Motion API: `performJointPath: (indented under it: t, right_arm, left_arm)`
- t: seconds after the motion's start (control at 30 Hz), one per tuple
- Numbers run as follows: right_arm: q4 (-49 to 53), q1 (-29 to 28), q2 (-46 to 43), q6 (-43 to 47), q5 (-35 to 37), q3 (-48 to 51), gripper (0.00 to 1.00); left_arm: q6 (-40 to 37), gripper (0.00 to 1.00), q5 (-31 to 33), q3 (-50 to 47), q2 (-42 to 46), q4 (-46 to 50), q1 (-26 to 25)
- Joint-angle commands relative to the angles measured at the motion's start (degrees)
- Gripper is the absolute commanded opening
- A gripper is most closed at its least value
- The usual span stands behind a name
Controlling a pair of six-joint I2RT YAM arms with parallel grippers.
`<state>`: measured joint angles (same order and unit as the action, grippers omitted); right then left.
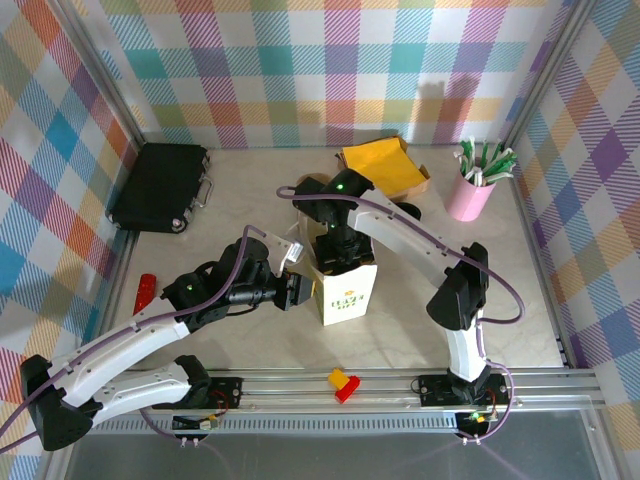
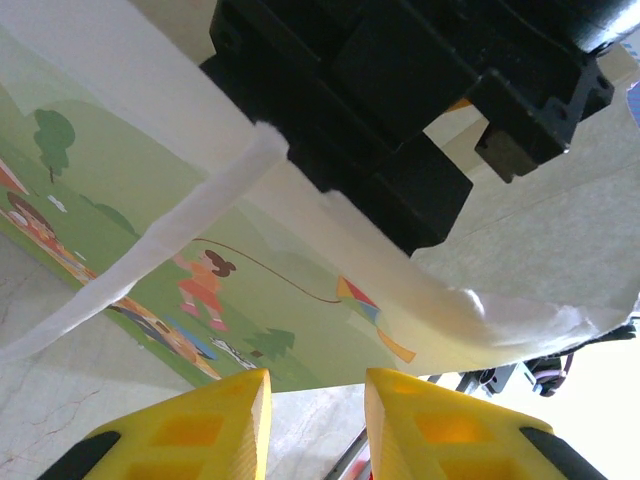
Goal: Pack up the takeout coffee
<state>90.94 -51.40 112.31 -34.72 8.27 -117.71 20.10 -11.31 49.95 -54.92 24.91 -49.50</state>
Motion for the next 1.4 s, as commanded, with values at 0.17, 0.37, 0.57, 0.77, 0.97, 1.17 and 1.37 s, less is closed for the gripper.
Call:
performJointPath:
  t: [0.17, 0.37, 0.57, 0.77, 0.97, 1.17, 1.37]
  right_arm:
    - [-2.87, -0.37, -3.46, -1.00, -1.98, 2.36, 0.51]
    - [-4.32, -0.37, -3.86, -1.22, -2.16, 4.58, 0.51]
    - [-4.73, -0.37, -3.37, -1.06, -2.13, 5.55, 0.51]
    - [-5.13, -0.37, -3.24, -1.19, -1.59, 6.52, 0.51]
    - [-5.77, -0.46, -3.24, -1.22, -1.31, 7.69, 0.50]
    - [-7.16, -0.72, -3.42, -1.22, -1.32, 9.15, 0.51]
    - [-7.40, -0.85, -3.16, -1.12, -1.49, 9.35, 0.50]
  left_arm:
    - [0.29, 0.30, 0.67, 0.16, 0.38, -0.64, -0.52]
    - [0.22, 0.30, 0.87, 0.19, 0.45, -0.47, -0.52]
    - [0.51, 0.30, 0.79, -0.08, 0.68, -0.56, -0.56]
    - [0.64, 0.30, 0.95, -0.20, 0.91, -0.46, -0.56]
    - [0.65, 0.30, 0.96, -0.31, 0.69, -0.52, -0.54]
    - [0.67, 0.30, 0.96, -0.43, 0.77, -0.57, -0.58]
    - [0.81, 0.30, 0.94, -0.61, 0.99, -0.56, -0.59]
